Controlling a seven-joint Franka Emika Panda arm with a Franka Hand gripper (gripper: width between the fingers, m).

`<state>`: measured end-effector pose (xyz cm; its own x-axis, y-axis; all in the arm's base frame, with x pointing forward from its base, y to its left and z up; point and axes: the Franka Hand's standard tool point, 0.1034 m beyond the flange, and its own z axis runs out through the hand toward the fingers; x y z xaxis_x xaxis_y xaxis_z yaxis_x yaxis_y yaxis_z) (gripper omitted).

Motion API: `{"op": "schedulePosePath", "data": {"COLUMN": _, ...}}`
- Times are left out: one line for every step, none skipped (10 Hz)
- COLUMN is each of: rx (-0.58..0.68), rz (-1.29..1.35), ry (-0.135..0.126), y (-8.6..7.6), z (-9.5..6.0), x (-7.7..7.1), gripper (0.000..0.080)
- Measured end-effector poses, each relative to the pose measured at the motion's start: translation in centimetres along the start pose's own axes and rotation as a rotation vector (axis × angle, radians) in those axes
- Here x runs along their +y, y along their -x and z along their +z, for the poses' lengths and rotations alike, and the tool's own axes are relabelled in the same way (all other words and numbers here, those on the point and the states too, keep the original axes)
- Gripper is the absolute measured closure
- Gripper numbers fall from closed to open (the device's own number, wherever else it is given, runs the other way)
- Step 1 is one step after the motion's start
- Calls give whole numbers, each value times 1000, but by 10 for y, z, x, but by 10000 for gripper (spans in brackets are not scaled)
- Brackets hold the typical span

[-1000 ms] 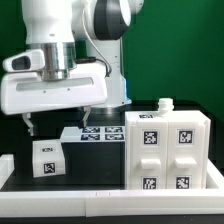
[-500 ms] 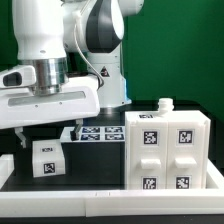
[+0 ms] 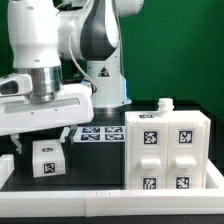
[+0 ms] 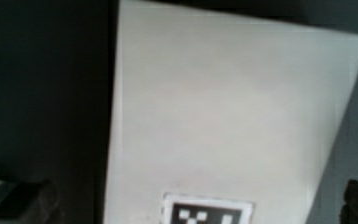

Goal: Assemble cabinet

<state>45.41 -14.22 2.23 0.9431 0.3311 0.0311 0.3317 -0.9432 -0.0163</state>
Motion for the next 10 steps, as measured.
{"op": "schedulePosePath", "data": {"rx": 0, "rz": -3, "ry": 2, "y": 1, "z": 2, "x": 0, "gripper": 2}}
{"op": "schedulePosePath", "data": {"rx": -4, "rz": -5, "ry": -1, "y": 3, "z": 5, "x": -1, "gripper": 2}}
{"op": "schedulePosePath", "data": {"rx": -10, "rz": -4, "ry": -5, "y": 5, "z": 10, "x": -2, "gripper": 2}}
{"op": "schedulePosePath", "data": {"rx": -15, "rz": -3, "ry": -9, "y": 5, "z": 13, "x": -4, "gripper": 2}}
{"op": "schedulePosePath", "data": {"rx": -17, "rz": 0, "ry": -12, "y": 4, "z": 15, "x": -8, "gripper": 2}}
{"op": "schedulePosePath", "data": {"rx": -18, "rz": -5, "ry": -14, "y": 2, "z": 16, "x": -10, "gripper": 2}}
{"op": "schedulePosePath", "data": {"rx": -17, "rz": -8, "ry": -13, "y": 2, "z": 16, "x": -10, "gripper": 2}}
{"op": "schedulePosePath", "data": {"rx": -17, "rz": -10, "ry": -13, "y": 2, "z": 16, "x": -9, "gripper": 14}}
{"op": "schedulePosePath", "data": {"rx": -17, "rz": -10, "ry": -13, "y": 2, "z": 16, "x": -9, "gripper": 14}}
{"op": "schedulePosePath", "data": {"rx": -17, "rz": -10, "ry": -13, "y": 2, "z": 16, "x": -9, "gripper": 228}}
